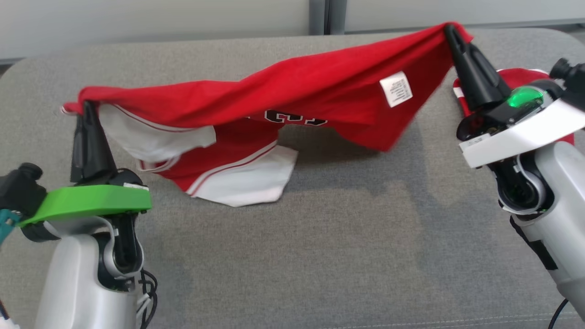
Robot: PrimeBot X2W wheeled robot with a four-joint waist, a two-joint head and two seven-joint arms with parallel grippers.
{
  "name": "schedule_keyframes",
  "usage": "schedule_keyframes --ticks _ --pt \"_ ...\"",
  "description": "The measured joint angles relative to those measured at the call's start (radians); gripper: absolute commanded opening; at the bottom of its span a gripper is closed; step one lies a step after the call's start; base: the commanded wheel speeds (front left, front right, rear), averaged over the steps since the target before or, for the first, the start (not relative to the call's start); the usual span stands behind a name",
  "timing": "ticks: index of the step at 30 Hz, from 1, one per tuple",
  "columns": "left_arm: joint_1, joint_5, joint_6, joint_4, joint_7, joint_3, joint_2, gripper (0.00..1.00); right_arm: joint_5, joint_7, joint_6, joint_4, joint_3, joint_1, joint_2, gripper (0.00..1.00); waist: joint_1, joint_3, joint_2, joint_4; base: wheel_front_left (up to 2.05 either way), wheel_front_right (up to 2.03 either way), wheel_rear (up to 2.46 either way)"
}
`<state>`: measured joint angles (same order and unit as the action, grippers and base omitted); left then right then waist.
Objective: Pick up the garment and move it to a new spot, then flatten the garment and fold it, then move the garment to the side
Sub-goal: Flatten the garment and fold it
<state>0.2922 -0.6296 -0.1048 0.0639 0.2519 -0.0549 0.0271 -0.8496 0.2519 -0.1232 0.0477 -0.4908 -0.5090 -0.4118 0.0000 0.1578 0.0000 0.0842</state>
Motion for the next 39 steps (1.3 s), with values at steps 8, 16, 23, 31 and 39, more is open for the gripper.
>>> schedule_keyframes --ticks 8,16,23,31,39 --pt "0.021 -0.001 0.023 -0.161 0.001 0.012 0.001 0.00 -0.041 0.003 0.000 -0.171 0.151 0.038 -0.006 0.00 0.0000 -0.079 0.0000 -0.017 0.00 0.00 0.00" --pt "0.081 -0.043 0.011 -0.020 -0.225 -0.042 0.044 0.00 -0.133 -0.117 0.000 -0.021 0.016 0.024 -0.010 0.00 0.0000 -0.112 0.0000 -0.023 0.00 0.00 0.00" --pt "0.413 -0.052 -0.002 0.028 -0.231 0.022 0.029 0.00 -0.075 -0.058 0.058 0.109 0.170 -0.354 0.071 0.00 0.0000 -0.110 0.0000 -0.021 0.00 0.00 0.00" --pt "0.363 -0.089 -0.002 0.064 -0.317 -0.033 0.023 0.00 -0.123 -0.160 0.052 0.230 0.048 -0.224 0.076 0.00 -0.0001 -0.120 0.0000 -0.008 0.00 0.00 0.00" --pt "-0.067 -0.097 -0.010 0.310 -0.444 -0.119 0.021 0.00 -0.184 -0.257 0.071 0.436 -0.067 0.120 0.122 0.00 0.0000 -0.076 0.0000 -0.009 0.00 0.00 0.00"
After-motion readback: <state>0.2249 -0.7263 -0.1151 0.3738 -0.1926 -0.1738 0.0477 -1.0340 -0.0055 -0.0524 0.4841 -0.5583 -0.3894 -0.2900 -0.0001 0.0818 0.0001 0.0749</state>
